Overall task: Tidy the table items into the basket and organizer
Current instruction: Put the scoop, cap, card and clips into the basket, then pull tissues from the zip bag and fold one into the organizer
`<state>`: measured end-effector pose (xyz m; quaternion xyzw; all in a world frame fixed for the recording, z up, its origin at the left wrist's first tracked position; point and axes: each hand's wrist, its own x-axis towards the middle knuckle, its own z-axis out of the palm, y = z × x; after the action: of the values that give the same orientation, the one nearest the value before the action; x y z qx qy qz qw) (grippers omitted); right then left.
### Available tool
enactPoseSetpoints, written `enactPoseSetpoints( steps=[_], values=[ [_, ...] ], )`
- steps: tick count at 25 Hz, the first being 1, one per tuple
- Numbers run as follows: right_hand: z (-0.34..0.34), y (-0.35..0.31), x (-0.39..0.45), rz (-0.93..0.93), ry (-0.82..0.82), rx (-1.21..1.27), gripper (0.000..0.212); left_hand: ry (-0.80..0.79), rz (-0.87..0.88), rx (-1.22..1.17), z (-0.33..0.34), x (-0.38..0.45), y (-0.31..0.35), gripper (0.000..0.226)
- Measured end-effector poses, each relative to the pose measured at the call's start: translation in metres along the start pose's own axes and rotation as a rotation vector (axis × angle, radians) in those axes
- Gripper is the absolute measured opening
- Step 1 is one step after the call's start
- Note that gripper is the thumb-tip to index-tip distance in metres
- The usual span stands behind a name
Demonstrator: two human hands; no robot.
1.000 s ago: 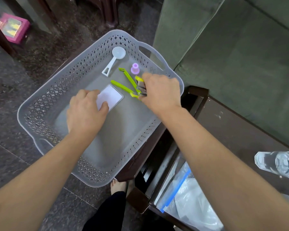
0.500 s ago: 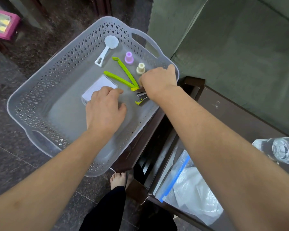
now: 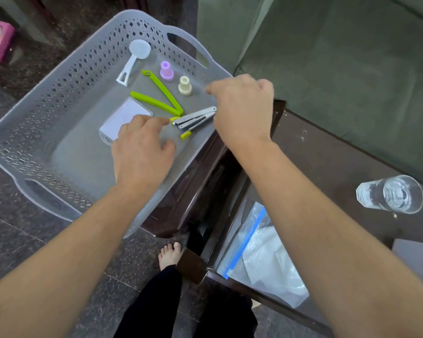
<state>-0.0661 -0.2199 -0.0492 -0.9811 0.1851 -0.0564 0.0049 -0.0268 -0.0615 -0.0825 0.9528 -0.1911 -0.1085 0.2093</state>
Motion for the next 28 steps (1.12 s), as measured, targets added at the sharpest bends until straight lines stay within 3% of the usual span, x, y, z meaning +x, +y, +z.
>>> enactPoseSetpoints(
  steps=[4, 6, 9, 12, 14, 17, 22, 25, 28],
  values=[
    [0.004, 0.042, -0.059, 0.043, 0.383, -0.005, 0.028, 0.161, 0.186, -0.084, 0.002, -0.044, 0.038, 0.030],
    [0.013, 0.068, -0.100, 0.050, 0.413, 0.002, 0.027, 0.159, 0.351, -0.081, 0.014, -0.077, 0.057, 0.027],
    [0.029, 0.096, -0.169, 0.157, 0.246, 0.005, 0.035, -0.073, 0.419, -0.076, 0.050, -0.119, 0.065, 0.032],
    [0.053, 0.112, -0.243, 0.348, 0.026, 0.070, 0.035, -0.442, 0.095, -0.118, 0.096, -0.159, 0.056, 0.050],
    [0.063, 0.115, -0.286, 0.512, -0.102, 0.140, 0.034, -0.563, -0.078, -0.152, 0.118, -0.179, 0.050, 0.061],
    [0.074, 0.109, -0.329, 0.752, -0.273, 0.263, 0.052, -0.592, -0.176, -0.123, 0.135, -0.194, 0.052, 0.063],
    [0.080, 0.109, -0.355, 0.870, -0.270, 0.303, 0.076, -0.494, -0.166, -0.105, 0.145, -0.198, 0.077, 0.037],
    [0.072, 0.126, -0.358, 0.885, -0.253, 0.338, 0.080, -0.420, -0.067, -0.181, 0.143, -0.193, 0.101, 0.024],
    [0.055, 0.147, -0.352, 0.809, -0.107, 0.367, 0.076, -0.427, 0.188, -0.176, 0.139, -0.189, 0.121, 0.028]
  ],
)
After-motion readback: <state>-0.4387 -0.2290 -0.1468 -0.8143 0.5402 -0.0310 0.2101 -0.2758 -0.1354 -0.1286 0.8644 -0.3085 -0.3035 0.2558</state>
